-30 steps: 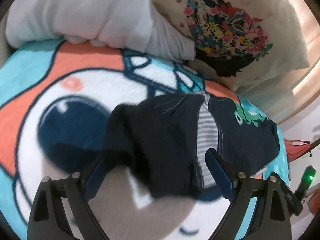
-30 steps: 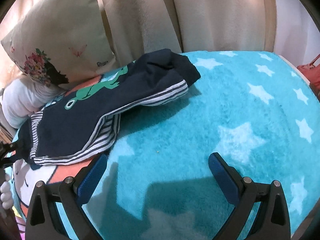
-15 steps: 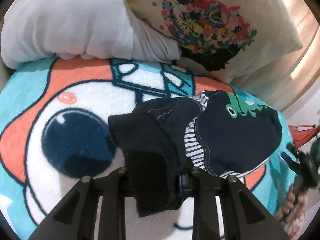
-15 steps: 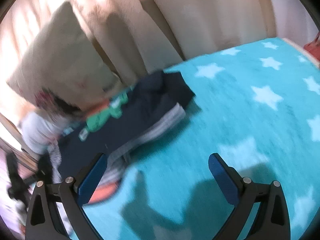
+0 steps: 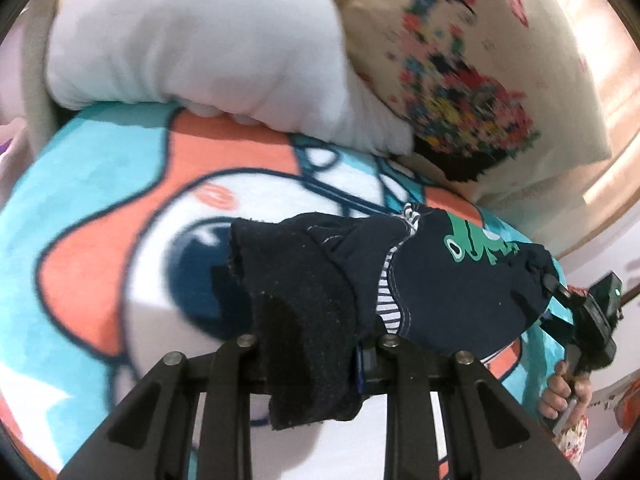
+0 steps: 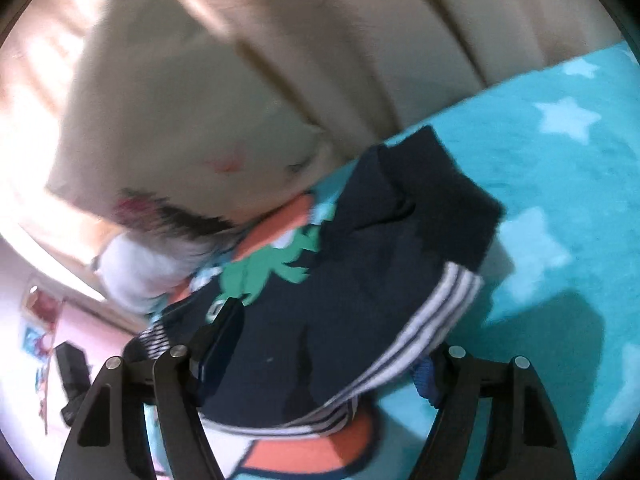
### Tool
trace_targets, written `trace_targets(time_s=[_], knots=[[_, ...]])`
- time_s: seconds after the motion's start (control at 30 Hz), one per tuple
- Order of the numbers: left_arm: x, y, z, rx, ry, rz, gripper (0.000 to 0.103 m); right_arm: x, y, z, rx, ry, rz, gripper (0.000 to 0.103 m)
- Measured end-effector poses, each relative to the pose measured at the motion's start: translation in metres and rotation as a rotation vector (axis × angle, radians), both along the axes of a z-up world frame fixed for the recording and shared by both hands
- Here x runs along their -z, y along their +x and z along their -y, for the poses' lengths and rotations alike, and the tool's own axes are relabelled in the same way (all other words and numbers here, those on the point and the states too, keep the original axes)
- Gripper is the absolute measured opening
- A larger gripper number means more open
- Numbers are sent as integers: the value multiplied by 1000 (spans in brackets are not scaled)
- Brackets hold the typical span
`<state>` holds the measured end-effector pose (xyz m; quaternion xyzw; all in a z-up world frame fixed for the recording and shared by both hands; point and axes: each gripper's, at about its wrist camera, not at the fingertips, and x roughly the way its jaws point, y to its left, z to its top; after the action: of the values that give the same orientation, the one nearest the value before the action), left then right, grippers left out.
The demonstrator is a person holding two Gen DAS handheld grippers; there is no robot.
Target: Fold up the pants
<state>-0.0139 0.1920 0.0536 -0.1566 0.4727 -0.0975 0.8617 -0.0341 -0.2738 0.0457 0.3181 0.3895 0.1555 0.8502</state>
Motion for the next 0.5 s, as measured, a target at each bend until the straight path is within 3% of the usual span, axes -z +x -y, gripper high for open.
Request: trace_targets(time_s=[0.1, 0.2, 0.37, 0.5], knots=[[2, -2, -24, -61, 9, -13, 24, -1, -7, 0, 6, -15, 5, 81], [12, 3, -42, -58, 8, -33, 24, 3, -6, -13, -30, -49, -16, 83], [22, 2, -41, -56, 19, -52, 24, 10, 15, -45, -99, -45, -62, 83], [22, 0, -37, -68, 19, -54, 24, 17, 29, -45, -37, -23, -59, 81]])
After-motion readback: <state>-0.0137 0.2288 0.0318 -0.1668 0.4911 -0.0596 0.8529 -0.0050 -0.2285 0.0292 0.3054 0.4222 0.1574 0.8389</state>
